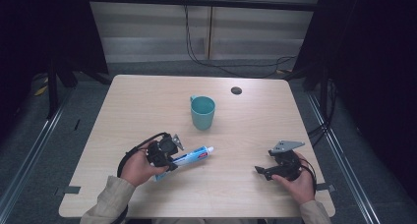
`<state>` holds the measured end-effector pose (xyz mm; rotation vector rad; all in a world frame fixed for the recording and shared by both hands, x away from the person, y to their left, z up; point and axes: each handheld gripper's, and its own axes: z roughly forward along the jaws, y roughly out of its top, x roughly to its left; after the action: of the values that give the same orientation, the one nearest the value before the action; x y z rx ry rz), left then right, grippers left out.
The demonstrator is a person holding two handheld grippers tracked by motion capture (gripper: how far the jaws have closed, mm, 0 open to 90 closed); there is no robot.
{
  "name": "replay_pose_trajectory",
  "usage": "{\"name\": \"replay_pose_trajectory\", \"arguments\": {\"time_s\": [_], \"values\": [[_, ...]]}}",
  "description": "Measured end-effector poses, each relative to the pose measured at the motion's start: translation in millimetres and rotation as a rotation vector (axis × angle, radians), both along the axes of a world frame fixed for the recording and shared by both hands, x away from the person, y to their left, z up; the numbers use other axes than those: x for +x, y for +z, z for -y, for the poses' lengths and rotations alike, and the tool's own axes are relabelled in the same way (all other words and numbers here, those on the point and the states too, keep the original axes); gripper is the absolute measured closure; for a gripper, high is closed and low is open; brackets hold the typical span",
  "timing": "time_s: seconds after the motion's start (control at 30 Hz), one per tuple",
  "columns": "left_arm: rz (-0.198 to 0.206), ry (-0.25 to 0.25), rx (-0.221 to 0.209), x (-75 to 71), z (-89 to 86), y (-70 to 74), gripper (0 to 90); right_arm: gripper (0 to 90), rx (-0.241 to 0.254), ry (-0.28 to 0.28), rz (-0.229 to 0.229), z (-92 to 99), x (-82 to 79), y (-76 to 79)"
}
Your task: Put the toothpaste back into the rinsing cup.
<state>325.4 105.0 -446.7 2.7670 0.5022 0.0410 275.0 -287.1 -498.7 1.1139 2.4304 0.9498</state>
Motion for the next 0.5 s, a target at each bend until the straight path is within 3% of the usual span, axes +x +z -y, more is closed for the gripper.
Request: {"name": "replay_pose_trajectory", "arguments": {"time_s": [0.13,0.2,0.23,0.27,0.37,0.5], "values": [[0.005,-0.002,-0.003,0.1,4.9,1.7,75.5,15.0,-0.021,0.063,0.004,-8.3,3.6,10.6],[0.001,-0.002,0.0,0.6,7.9,3.0,75.5,15.3,-0.038,0.136,0.011,-18.4,8.2,19.9],[-0.001,-0.009,0.005,1.0,9.6,3.9,75.5,15.3,-0.038,0.136,0.011,-18.4,8.2,19.9],[0.004,-0.015,0.004,1.0,11.5,4.3,75.4,15.5,-0.055,0.184,0.023,-26.1,11.2,26.0],[-0.007,-0.024,-0.013,0.8,16.1,5.6,75.5,15.5,-0.073,0.222,0.024,-34.8,14.2,31.9],[-0.013,-0.037,-0.014,2.6,21.5,8.0,75.5,16.1,-0.085,0.321,0.036,-54.4,21.8,43.9]]}}
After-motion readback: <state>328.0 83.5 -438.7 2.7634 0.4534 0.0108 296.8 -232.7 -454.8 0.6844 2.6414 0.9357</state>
